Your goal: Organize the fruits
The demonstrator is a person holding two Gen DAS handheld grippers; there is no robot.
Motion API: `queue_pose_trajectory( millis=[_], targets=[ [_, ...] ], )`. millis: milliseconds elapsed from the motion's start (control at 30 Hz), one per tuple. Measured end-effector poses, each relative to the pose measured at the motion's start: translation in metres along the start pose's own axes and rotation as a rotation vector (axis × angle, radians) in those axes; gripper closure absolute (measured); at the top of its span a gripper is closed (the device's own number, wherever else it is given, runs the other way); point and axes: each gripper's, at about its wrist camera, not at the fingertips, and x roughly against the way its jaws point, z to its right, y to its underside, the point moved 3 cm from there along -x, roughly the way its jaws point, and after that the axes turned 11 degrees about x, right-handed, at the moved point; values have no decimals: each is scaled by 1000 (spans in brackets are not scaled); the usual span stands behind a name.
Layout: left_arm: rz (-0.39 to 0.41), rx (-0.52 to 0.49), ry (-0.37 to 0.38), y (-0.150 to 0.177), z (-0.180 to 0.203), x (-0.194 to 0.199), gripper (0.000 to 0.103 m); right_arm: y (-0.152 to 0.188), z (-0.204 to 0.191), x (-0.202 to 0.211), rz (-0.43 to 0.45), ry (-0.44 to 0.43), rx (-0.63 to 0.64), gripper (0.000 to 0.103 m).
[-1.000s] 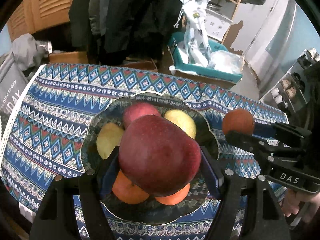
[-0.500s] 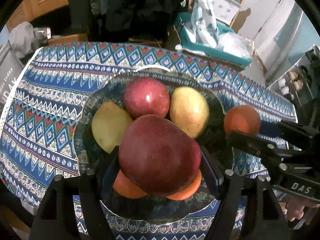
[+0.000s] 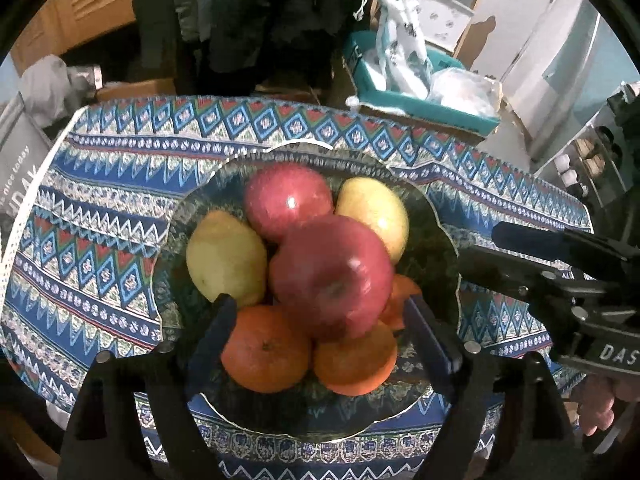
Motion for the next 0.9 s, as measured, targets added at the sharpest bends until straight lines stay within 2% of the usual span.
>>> queue_pose_trajectory(
  millis=[200, 367, 600, 667, 900],
  targets=[
    [13, -14, 15, 1, 6, 16, 17, -4, -1, 21, 36, 68, 15, 43],
    [64, -23, 18, -2, 12, 41, 17, -9, -4, 45, 87, 123, 20, 38],
    [148, -20, 42, -9, 21, 81, 17, -13, -5, 78, 155, 194, 26, 38],
    [169, -17, 48, -11, 26, 90, 17, -14, -5, 90, 175, 213, 22, 34],
    [253, -44, 38, -17, 41, 122, 15, -15, -6, 133, 263, 273, 13, 31]
  ],
)
